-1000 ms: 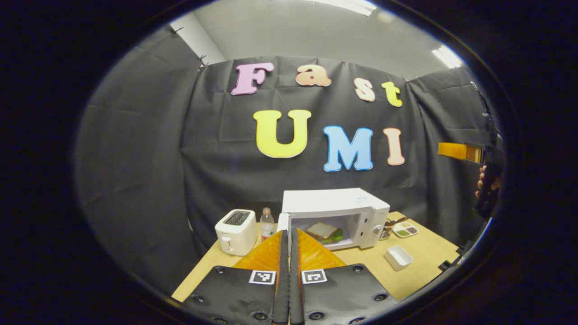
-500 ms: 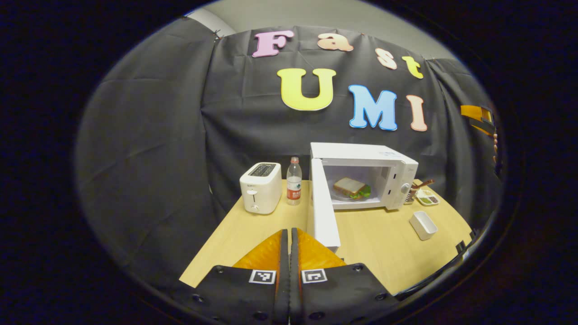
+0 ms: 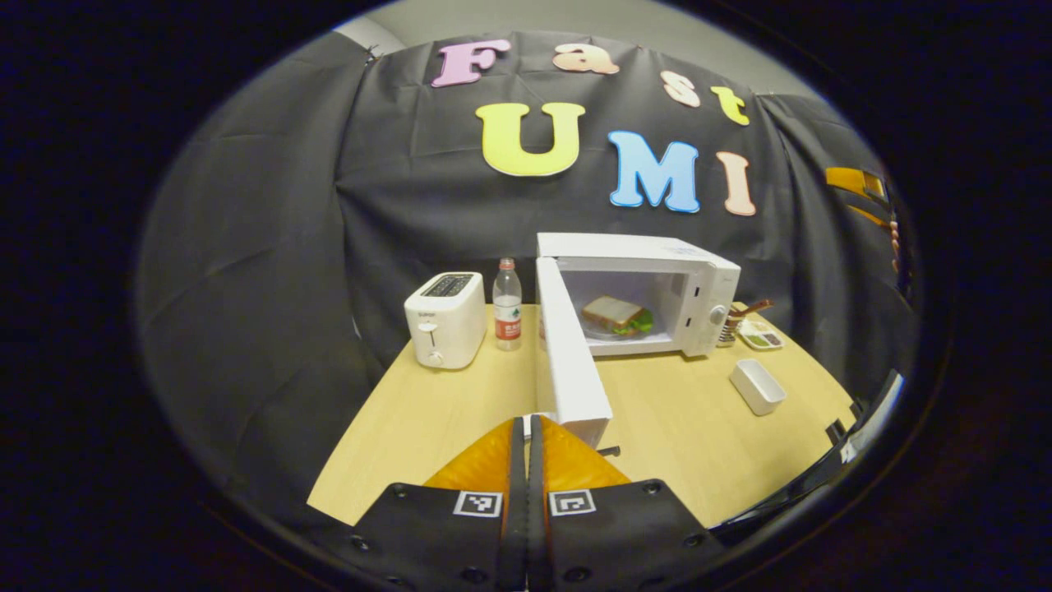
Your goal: Open the microwave oven with the left hand, put the food in, and close the microwave oven.
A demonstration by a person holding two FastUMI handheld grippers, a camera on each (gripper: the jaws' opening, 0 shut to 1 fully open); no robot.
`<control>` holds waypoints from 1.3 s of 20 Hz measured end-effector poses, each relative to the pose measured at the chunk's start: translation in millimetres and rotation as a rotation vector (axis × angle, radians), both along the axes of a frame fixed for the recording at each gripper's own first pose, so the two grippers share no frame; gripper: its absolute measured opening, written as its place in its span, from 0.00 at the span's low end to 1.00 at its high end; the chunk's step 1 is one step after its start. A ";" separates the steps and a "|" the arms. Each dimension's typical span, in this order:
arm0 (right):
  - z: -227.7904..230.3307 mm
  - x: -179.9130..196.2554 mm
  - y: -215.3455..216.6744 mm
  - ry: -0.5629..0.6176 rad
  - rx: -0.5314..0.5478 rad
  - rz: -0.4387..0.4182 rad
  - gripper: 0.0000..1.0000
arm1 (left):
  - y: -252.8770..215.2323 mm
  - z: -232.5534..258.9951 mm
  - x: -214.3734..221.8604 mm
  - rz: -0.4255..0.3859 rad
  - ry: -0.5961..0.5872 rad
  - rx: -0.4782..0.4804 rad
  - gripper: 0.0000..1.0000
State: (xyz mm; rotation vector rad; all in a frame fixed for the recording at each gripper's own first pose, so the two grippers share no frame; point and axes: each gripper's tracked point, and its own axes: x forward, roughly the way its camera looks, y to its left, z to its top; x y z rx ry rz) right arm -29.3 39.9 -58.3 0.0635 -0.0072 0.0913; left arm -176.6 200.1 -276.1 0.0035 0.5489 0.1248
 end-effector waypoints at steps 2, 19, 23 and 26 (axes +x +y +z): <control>0.5 0.0 -3.0 -0.005 -0.008 -0.007 0.95 | -16.1 1.1 3.5 -0.012 -0.009 -0.003 0.07; 3.1 12.2 -52.5 -0.009 -0.012 -0.092 0.95 | -182.6 -2.9 82.6 -0.272 -0.023 -0.156 0.07; 8.4 20.1 -66.2 -0.020 -0.008 -0.103 0.95 | -208.1 -2.7 114.0 -0.314 -0.027 -0.178 0.07; 15.4 27.5 -75.0 -0.034 -0.008 -0.115 0.95 | -220.1 -9.5 136.9 -0.311 -0.012 -0.180 0.07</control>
